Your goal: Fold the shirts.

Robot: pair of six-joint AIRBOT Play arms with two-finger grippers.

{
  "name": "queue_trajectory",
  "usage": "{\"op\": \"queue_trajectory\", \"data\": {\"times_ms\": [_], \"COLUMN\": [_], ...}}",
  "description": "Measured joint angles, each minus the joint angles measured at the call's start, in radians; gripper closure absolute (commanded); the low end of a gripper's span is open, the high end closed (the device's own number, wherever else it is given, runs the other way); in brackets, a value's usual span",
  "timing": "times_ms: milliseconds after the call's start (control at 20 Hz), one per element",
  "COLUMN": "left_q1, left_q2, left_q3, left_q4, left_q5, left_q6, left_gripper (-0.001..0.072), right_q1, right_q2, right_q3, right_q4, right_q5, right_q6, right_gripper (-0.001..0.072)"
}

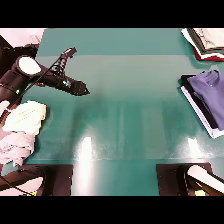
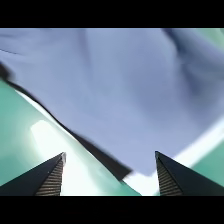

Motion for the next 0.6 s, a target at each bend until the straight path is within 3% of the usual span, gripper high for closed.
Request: {"op": "queue_trajectory", "data": {"times_ms": [150,300,400,500,600], "left_q1": [0.000,0.000,0.000,0.000,0.000], "left_q2": [0.000,0.000,0.000,0.000,0.000], "left_q3": [0.000,0.000,0.000,0.000,0.000], "left_q4": [0.000,0.000,0.000,-0.001,-0.002], "left_q5": [0.001,0.016,0.015,0.014,0.013], "left_q6": [0.002,0.002,0.002,0.002,0.002], "left_gripper": [0.0680,0.0680,0.0680,0.0680,0.0680], "right_q1": [0.015,0.079,0.154,0.256,0.373], "right_q2": [0.020,0.039,0.048,0.055,0.059], "right_q3": [0.000,0.000,0.000,0.000,0.000], "right_q4": [-0.034,0.035,0.097,0.136,0.156], "right_q5": [0.031,0.052,0.064,0.073,0.077], "right_q6": [0.037,0.053,0.058,0.061,0.064], "right_gripper": [0.0088,0.0112,0.0356,0.0658,0.0698]}}
